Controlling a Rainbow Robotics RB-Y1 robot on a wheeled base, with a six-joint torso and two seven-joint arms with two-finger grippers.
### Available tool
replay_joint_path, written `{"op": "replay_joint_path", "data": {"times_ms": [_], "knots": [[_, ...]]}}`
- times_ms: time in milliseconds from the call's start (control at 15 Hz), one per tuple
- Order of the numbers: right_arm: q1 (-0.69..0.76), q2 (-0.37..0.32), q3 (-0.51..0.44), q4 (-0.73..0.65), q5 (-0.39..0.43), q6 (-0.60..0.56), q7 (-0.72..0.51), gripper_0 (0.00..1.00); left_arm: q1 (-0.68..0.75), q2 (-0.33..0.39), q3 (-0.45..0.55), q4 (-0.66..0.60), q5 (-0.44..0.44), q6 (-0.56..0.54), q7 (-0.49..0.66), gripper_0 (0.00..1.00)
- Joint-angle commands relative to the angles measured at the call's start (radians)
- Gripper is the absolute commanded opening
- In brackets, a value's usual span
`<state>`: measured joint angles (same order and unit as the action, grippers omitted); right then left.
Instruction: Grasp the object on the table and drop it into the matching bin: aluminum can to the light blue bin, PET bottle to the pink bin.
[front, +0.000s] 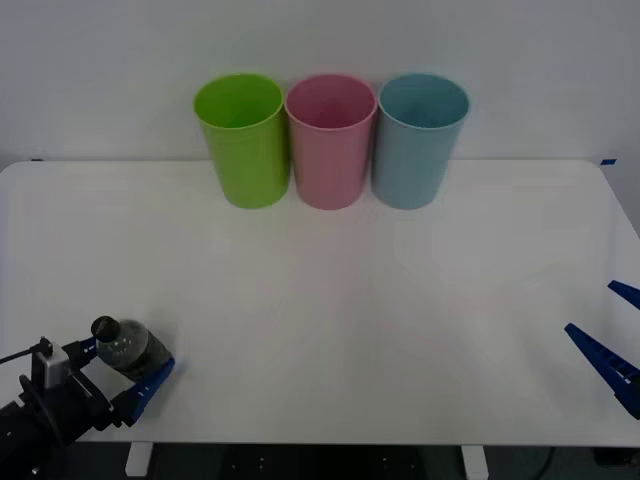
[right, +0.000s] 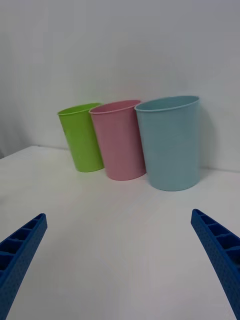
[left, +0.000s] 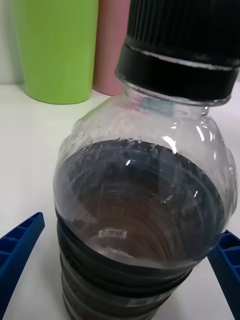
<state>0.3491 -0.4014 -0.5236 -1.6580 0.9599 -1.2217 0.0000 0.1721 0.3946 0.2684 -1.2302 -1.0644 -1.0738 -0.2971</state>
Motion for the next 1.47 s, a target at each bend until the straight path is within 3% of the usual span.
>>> {"op": "replay_joint_path", "data": {"times_ms": [67, 133, 933, 1467], "knots": [[0.0, 0.0, 0.0, 0.0, 0.0, 0.0, 0.0, 1.0, 0.001, 0.0, 0.002, 0.0, 0.0, 0.0, -0.007, 0.23], [0.0, 0.0, 0.0, 0.0, 0.0, 0.0, 0.0, 1.0, 0.003, 0.0, 0.002, 0.0, 0.0, -0.003, -0.017, 0.0], [0.0, 0.0, 0.0, 0.0, 0.0, 0.0, 0.0, 1.0, 0.006, 0.0, 0.045, -0.02, 0.011, -0.008, -0.016, 0.0], [0.0, 0.0, 0.0, 0.0, 0.0, 0.0, 0.0, 1.0, 0.007, 0.0, 0.095, -0.117, 0.161, 0.017, 0.061, 0.0]]}}
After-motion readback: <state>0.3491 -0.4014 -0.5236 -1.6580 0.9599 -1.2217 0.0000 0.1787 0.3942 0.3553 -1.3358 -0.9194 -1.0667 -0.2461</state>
